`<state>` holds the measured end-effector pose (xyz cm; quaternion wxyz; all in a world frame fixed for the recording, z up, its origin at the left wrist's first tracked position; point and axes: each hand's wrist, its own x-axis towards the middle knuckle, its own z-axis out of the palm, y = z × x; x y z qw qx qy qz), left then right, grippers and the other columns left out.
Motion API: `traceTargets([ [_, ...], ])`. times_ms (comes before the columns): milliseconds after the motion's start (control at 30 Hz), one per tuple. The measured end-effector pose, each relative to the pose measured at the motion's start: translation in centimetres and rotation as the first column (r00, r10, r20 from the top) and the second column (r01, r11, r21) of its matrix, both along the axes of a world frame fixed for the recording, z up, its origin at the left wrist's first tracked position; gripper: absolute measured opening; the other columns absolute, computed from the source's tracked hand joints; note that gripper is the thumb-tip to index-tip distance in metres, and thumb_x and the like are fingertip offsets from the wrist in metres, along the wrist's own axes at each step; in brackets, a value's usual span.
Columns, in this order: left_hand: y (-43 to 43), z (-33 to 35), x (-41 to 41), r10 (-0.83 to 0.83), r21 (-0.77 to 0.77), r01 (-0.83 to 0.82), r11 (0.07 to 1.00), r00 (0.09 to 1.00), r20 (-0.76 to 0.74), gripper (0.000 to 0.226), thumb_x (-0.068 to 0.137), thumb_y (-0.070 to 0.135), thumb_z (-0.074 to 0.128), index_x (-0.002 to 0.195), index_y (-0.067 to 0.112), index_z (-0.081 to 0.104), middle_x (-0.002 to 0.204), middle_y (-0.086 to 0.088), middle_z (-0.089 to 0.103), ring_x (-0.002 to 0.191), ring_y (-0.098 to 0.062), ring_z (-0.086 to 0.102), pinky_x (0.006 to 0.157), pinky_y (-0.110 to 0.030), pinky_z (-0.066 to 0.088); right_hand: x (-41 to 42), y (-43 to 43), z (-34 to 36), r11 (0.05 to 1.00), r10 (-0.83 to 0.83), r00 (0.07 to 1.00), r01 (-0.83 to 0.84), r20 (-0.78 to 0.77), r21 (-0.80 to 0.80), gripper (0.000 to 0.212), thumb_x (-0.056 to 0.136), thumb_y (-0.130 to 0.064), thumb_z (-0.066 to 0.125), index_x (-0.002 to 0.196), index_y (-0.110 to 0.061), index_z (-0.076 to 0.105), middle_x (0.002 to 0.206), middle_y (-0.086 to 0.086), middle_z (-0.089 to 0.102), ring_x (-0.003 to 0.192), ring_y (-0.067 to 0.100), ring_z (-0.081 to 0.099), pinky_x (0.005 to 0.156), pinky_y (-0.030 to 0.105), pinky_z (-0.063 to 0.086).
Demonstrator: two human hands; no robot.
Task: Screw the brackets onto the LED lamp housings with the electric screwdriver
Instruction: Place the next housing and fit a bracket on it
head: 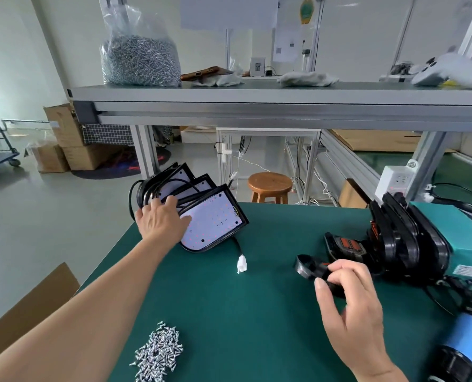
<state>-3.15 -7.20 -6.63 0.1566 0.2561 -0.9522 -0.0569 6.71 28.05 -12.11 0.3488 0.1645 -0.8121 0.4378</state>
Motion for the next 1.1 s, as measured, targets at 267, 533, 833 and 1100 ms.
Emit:
traceTargets([
  [267, 0.0, -1.2, 0.3, -0.047, 0.074, 0.042, 0.996, 0.997, 0.061, 0.036, 0.09, 0.052, 0.058, 0.097, 0.017, 0.059, 0.112, -0.009, 0.061, 0.103, -0.033, 0.057, 0.091, -0.041, 0.044, 0.1, 0.2, 0.9, 0.974, -0.054, 0.987, 0.017, -0.155, -0.227, 0.021, 0.093, -0.022, 0.054, 0.08, -0.006, 0.056, 0.097, 0.006, 0.053, 0.101, 0.006, 0.053, 0.087, 0.011, 0.039],
  [533, 3.8, -2.8, 2.4, -0.1, 0.428, 0.072, 0.901, 0.994, 0.043, 0.018, 0.095, 0.022, 0.045, 0.089, 0.005, 0.05, 0.091, -0.012, 0.055, 0.082, -0.032, 0.052, 0.061, -0.033, 0.035, 0.4, 0.6, 1.7, 0.776, 0.061, 0.997, -0.02, 0.043, -0.631, 0.02, 0.105, -0.02, 0.054, 0.087, -0.028, 0.056, 0.104, 0.009, 0.06, 0.085, 0.009, 0.061, 0.077, 0.017, 0.045],
  [833, 10.0, -4.2, 8.6, 0.011, 0.764, 0.082, 0.64, 0.993, -0.117, 0.017, 0.096, 0.018, 0.04, 0.089, 0.006, 0.05, 0.088, -0.009, 0.056, 0.047, -0.02, 0.058, 0.054, -0.027, 0.041, 1.5, 1.5, 3.3, 0.544, 0.397, 0.904, -0.095, 0.156, -0.834, 0.011, 0.103, -0.017, 0.054, 0.095, -0.013, 0.06, 0.101, 0.001, 0.068, 0.101, 0.008, 0.066, 0.099, 0.026, 0.043],
  [1100, 14.9, -5.6, 14.6, 0.064, 0.894, 0.112, 0.435, 0.986, -0.155, 0.025, 0.096, 0.017, 0.041, 0.101, -0.007, 0.048, 0.085, -0.013, 0.051, 0.035, -0.015, 0.045, 0.043, -0.023, 0.031, 4.7, 3.4, 2.2, 0.666, 0.413, 0.905, -0.221, 0.105, -0.713, 0.019, 0.09, -0.023, 0.061, 0.108, -0.021, 0.068, 0.118, 0.008, 0.07, 0.118, 0.019, 0.063, 0.101, 0.019, 0.046],
])
